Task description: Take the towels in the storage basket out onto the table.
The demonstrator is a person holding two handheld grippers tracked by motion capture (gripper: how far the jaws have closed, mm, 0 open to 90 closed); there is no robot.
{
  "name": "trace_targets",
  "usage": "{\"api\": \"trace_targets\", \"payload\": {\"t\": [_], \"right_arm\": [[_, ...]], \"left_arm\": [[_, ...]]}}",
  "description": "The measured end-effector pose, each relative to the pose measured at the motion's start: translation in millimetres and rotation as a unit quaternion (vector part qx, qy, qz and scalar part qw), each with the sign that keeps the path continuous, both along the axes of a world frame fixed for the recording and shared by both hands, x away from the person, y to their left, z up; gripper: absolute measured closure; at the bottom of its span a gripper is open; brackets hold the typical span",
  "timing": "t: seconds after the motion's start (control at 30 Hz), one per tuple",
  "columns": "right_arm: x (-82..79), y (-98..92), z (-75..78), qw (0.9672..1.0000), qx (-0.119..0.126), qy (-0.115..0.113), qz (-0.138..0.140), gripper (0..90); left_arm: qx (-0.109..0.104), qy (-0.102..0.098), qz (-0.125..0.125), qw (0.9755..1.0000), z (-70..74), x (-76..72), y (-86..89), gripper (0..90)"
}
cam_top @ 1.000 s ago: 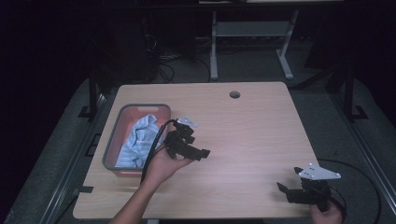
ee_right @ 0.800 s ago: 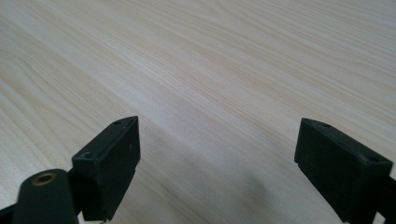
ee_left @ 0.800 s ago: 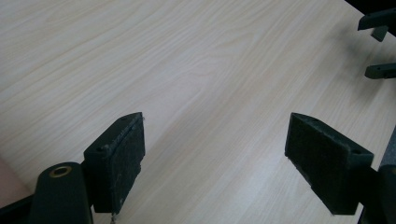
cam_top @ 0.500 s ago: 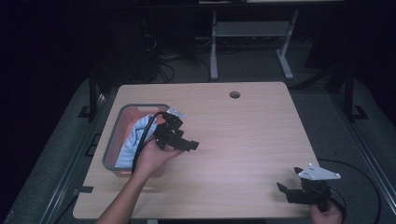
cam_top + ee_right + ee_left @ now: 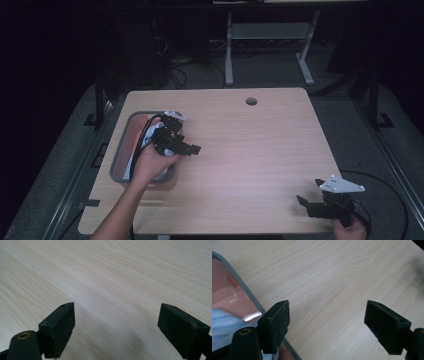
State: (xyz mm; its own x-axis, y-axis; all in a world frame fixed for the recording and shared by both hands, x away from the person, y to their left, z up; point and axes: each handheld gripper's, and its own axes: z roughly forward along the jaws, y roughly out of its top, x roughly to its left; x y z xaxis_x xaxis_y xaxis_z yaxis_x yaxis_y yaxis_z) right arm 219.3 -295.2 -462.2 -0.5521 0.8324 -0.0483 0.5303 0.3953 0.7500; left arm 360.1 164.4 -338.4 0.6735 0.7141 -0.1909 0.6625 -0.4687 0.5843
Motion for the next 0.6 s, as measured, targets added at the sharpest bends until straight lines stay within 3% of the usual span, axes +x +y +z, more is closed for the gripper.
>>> {"api": "trace_targets", "payload": {"t": [0.6], "right_arm": [[-0.2,0.6,-0.2,1.0000,-0.001,0.000,0.002,13.7]], "left_arm": [[0.004,-0.007,0.045,0.9990,8.0,-0.1,45.4,20.0]]}}
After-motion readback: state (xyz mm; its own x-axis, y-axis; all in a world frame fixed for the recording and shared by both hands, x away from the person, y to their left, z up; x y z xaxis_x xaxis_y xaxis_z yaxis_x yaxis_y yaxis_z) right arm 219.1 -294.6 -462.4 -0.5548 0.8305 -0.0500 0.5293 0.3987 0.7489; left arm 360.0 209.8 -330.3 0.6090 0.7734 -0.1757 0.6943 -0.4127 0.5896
